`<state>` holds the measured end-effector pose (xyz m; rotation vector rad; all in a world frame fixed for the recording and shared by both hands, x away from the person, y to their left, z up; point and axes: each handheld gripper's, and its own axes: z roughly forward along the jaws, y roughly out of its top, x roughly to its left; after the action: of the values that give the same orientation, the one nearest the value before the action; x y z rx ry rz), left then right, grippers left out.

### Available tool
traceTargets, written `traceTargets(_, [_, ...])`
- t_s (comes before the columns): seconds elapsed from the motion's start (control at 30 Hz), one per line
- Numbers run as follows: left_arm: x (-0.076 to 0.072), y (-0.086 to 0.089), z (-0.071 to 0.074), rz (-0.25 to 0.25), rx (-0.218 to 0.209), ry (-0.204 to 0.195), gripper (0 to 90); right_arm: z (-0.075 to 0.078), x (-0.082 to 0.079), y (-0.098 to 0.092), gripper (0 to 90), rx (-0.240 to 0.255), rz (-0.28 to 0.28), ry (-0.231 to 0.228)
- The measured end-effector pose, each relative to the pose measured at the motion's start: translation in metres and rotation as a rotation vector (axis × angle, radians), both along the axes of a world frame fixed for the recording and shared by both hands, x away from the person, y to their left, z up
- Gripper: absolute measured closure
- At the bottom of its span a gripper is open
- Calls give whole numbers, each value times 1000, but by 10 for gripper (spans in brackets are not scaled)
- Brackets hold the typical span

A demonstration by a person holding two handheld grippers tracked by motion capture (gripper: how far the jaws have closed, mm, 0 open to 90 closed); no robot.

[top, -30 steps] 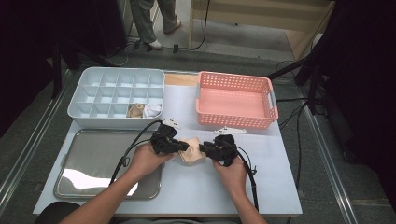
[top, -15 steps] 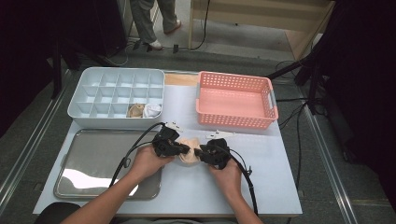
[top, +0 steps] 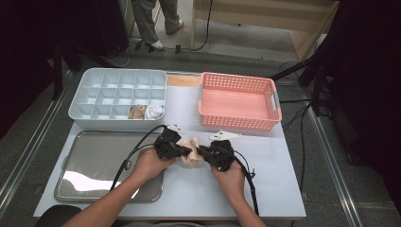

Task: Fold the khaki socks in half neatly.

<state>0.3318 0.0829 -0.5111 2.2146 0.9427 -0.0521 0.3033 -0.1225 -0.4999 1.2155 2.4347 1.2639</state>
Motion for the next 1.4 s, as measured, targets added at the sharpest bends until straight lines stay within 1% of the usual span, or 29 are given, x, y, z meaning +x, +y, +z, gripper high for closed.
traceTargets(0.1, [0, 0, 0, 3, -1, 2, 888, 1, -3, 4, 824, 5, 23, -15])
traceTargets(0.17, [0, 0, 0, 2, -1, 1, 888, 1, -4, 5, 790, 18, 31, -14])
traceTargets(0.23, [0, 1, 0, 5, -5, 5, 888, 0, -2, 3, 750, 31, 38, 2])
traceTargets(0.27, [0, 1, 0, 4, -4, 4, 888, 0, -1, 2, 749, 38, 39, 8])
traceTargets(0.33, [0, 2, -1, 1, -3, 3, 888, 2, 1, -3, 738, 39, 28, 9])
traceTargets(0.37, [0, 1, -1, 3, -6, 4, 888, 2, 2, -6, 738, 48, 23, 12])
traceTargets(0.4, [0, 1, -1, 9, -10, 4, 888, 3, 4, -9, 742, 51, 16, 23])
traceTargets(0.47, [0, 1, -1, 3, -5, 2, 888, 4, 6, -14, 769, 55, 10, 22])
traceTargets(0.5, [0, 2, -1, 2, -5, 2, 888, 4, 6, -16, 799, 50, 2, 22])
traceTargets(0.6, [0, 2, -1, 4, -7, 4, 889, 3, 9, -20, 849, 27, -9, 23])
traceTargets(0.67, [0, 2, -1, 4, -6, 3, 888, 0, 10, -23, 880, 20, -25, 39])
traceTargets(0.7, [0, 2, -1, 3, -5, 3, 888, -2, 12, -24, 893, 3, -38, 43])
traceTargets(0.83, [0, 2, -1, 6, -8, 2, 889, -9, 16, -24, 900, -30, -70, 65])
traceTargets(0.9, [0, 2, -1, 8, -10, 3, 889, -11, 17, -22, 900, -37, -69, 76])
traceTargets(0.97, [-1, 2, -1, 7, -10, 4, 889, -15, 18, -19, 900, -58, -74, 81])
traceTargets(1.03, [-1, 2, -1, 9, -10, 3, 889, -20, 20, -17, 900, -61, -80, 94])
traceTargets(1.13, [-2, 2, -1, 12, -10, 0, 889, -22, 20, -16, 900, -33, -87, 106])
traceTargets(1.2, [-2, 2, -1, 13, -8, -2, 889, -23, 20, -13, 900, -14, -73, 113])
traceTargets(1.23, [-2, 2, -1, 14, -8, -1, 889, -23, 20, -12, 900, 2, -70, 128])
traceTargets(1.3, [-3, 2, -1, 16, -10, -2, 888, -22, 18, -11, 900, 13, -63, 124])
traceTargets(1.4, [-3, 2, -1, 15, -11, -1, 888, -18, 18, -11, 900, 44, -52, 112])
